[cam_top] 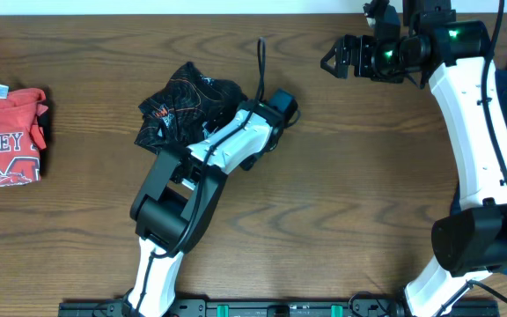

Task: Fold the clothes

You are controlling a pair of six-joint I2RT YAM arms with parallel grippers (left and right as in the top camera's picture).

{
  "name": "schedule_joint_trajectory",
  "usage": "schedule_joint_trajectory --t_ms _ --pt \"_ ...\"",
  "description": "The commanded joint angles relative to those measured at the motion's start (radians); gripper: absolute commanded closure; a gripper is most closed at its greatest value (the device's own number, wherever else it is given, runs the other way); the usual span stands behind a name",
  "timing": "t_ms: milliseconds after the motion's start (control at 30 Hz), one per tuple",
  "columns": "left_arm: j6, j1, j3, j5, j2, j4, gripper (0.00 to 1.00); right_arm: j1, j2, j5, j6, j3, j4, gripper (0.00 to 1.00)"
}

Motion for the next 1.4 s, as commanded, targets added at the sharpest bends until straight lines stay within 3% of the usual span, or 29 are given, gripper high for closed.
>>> schedule_joint_trajectory --t_ms 0,133,467,833,1000,1200,1367 --pt "-0.023 0.018 -0.016 -0.057 0.084 -0.002 0.02 0.009 -0.015 -0.013 -0.025 0.000 0.002 0.01" --pt "-0.018 0.062 -0.016 -0.120 0.098 0.011 0.02 0.009 -0.015 -0.017 -0.026 0.000 -0.001 0.01" --pt "0.004 0.204 -0.016 -0.114 0.101 0.048 0.02 0.009 -0.015 -0.024 -0.032 0.000 0.005 0.01" --pt "0.081 0.156 -0.016 -0.086 0.152 0.116 0.02 0.009 -0.015 -0.035 -0.033 0.000 0.006 0.01" --pt "0.142 0.161 -0.016 -0.192 0.232 0.167 0.02 0.009 -0.016 -0.035 -0.038 0.000 -0.015 0.01" --pt "0.169 0.200 -0.015 -0.198 0.291 0.185 0.00 0.009 -0.015 -0.035 -0.044 0.000 -0.020 0.01" --pt "0.217 0.227 -0.015 -0.197 0.310 0.211 0.11 0.009 -0.016 -0.043 -0.043 0.000 -0.029 0.01"
